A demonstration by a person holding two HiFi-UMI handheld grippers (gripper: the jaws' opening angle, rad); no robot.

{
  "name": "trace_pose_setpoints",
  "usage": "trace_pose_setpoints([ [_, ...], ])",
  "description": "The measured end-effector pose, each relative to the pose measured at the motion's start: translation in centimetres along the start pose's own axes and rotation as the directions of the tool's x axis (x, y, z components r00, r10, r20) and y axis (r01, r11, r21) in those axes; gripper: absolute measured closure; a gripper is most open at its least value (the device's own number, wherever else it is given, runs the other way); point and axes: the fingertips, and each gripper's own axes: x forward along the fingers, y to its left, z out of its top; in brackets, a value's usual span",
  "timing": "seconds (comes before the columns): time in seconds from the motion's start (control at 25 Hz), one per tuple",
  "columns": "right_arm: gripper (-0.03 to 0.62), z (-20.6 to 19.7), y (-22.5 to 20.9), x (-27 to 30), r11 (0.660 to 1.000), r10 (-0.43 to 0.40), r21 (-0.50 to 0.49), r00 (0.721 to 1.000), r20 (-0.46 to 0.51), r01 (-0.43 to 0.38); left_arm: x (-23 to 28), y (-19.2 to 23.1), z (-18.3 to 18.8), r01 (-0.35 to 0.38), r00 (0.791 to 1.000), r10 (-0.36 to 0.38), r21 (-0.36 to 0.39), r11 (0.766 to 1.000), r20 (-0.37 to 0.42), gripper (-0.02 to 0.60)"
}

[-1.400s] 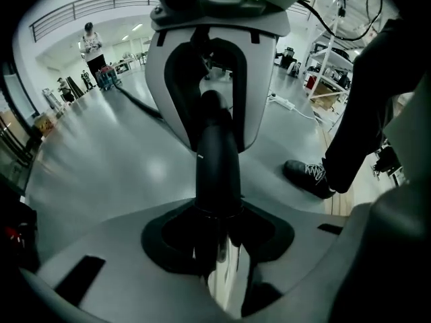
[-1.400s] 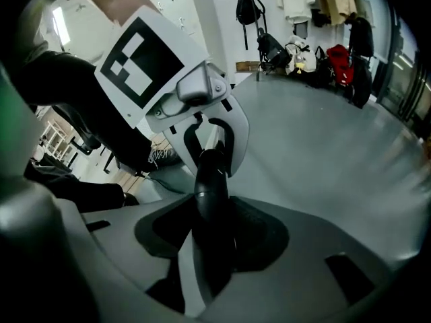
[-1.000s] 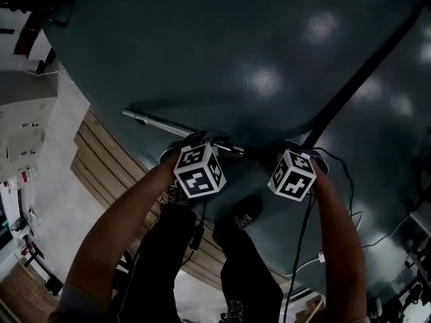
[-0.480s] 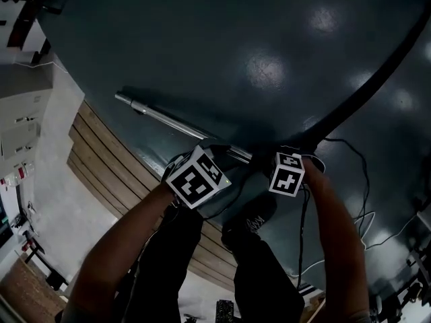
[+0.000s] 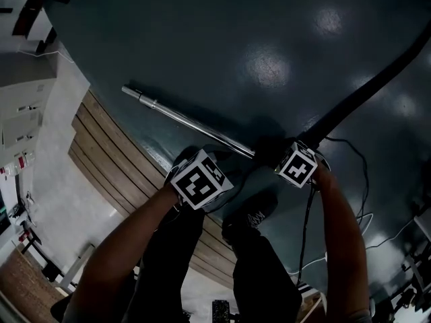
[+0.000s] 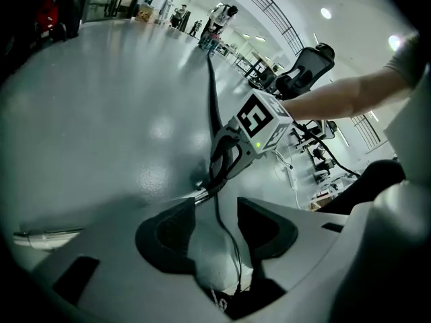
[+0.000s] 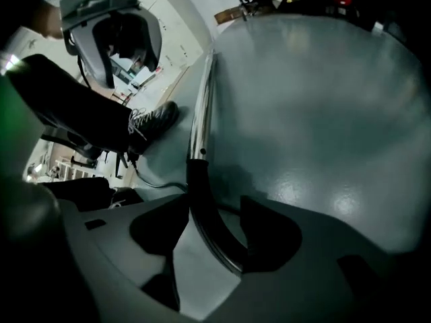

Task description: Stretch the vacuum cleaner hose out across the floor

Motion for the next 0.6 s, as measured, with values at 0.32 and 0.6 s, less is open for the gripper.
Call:
trace_pose_setpoints([
  [0.32,0.378,1.7,6.0,-16.5,0.975,-0.079,0.22,0.935,0.346,0.001,-7.5,-7.1,5.4,-0.048,0.997,0.045,0.057,0.997,0.06,0.575],
  [0.6,0.588,2.3,12.7,-36.0,0.873,-0.398,0.474,0.736,0.547,0.12,-18.8,-18.3,13.5,-0.064,0.985,0.033,0.181,0.981,0.169,0.575],
])
